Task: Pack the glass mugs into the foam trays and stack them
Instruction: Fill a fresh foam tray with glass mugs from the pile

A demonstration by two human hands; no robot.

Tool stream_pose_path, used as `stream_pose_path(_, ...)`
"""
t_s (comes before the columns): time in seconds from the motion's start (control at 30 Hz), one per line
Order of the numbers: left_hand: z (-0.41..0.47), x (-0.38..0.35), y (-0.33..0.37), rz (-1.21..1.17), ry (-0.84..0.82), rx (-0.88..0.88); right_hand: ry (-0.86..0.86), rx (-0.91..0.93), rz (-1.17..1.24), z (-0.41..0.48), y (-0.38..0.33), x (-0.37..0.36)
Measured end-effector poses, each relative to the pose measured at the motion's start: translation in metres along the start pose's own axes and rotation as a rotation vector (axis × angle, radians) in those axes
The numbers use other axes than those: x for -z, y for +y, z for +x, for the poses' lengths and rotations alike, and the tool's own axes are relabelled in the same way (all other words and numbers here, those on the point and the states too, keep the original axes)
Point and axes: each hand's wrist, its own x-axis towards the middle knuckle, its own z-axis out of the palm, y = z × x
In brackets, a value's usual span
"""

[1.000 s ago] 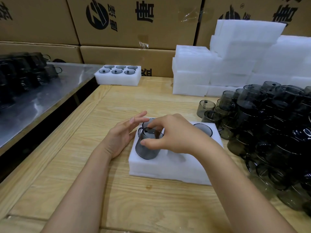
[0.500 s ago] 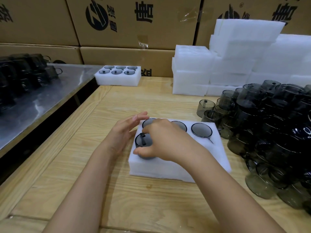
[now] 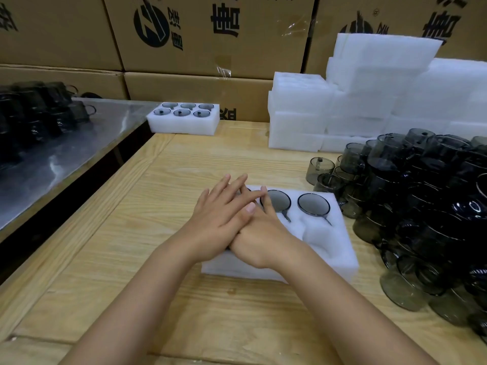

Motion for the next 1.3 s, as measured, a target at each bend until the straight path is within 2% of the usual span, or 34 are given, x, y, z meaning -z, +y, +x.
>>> stream_pose_path(0.17, -0.002, -0.004, -0.002, 0.050, 0.016, 0.058, -0.065, -0.035, 0.032, 0.001, -0.001, 0.005)
stream_pose_path(0.3, -0.001, -0.006, -0.008, -0.052, 0.047, 0.037, -0.006, -0.035, 0.090, 0.001, -0.001, 0.001)
stream_pose_path(0.37, 0.001, -0.010, -0.007, -0.323, 0.158, 0.045, 0.065, -0.050, 0.169, 0.002, -0.001, -0.002)
stream_pose_path(0.47, 0.003, -0.011, -0.011, -1.029, 0.340, 0.195, 0.112, -0.085, 0.284, 0.001, -0.004, -0.004)
stream_pose_path(0.5, 0.003, -0.011, -0.017, -1.103, 0.362, 0.208, 0.116, -0.086, 0.291, 0.000, -0.004, -0.005)
stream_pose_path(0.57, 0.003, -0.012, -0.026, -1.090, 0.357, 0.194, 0.160, -0.085, 0.319, -0.002, -0.003, -0.005)
stream_pose_path(0.67, 0.003, -0.014, -0.031, -1.124, 0.334, 0.163, 0.373, -0.088, 0.364, -0.007, -0.004, 0.001)
stream_pose_path(0.73, 0.003, -0.015, -0.032, -1.155, 0.318, 0.157, 0.527, -0.162, 0.372, -0.015, 0.003, 0.010)
stream_pose_path(0.8, 0.004, -0.014, -0.033, -1.171, 0.311, 0.169, 0.616, -0.294, 0.251, -0.028, 0.022, 0.025)
stream_pose_path(0.9, 0.004, -0.014, -0.033, -1.183, 0.312, 0.204, 0.604, -0.597, -0.129, -0.064, 0.070, 0.043)
stream_pose_path(1.0, 0.006, -0.014, -0.034, -1.218, 0.321, 0.247, 0.773, -0.869, -0.178, -0.117, 0.099, 0.048)
stream_pose_path(1.07, 0.007, -0.014, -0.035, -1.237, 0.317, 0.258, 0.694, -0.976, -0.168, -0.145, 0.107, 0.042)
stream_pose_path(1.17, 0.007, -0.014, -0.035, -1.264, 0.297, 0.264, 0.442, -1.024, -0.131, -0.165, 0.115, 0.034)
stream_pose_path(1.3, 0.006, -0.012, -0.036, -1.284, 0.300, 0.267, 0.353, -0.987, -0.245, -0.166, 0.117, 0.024)
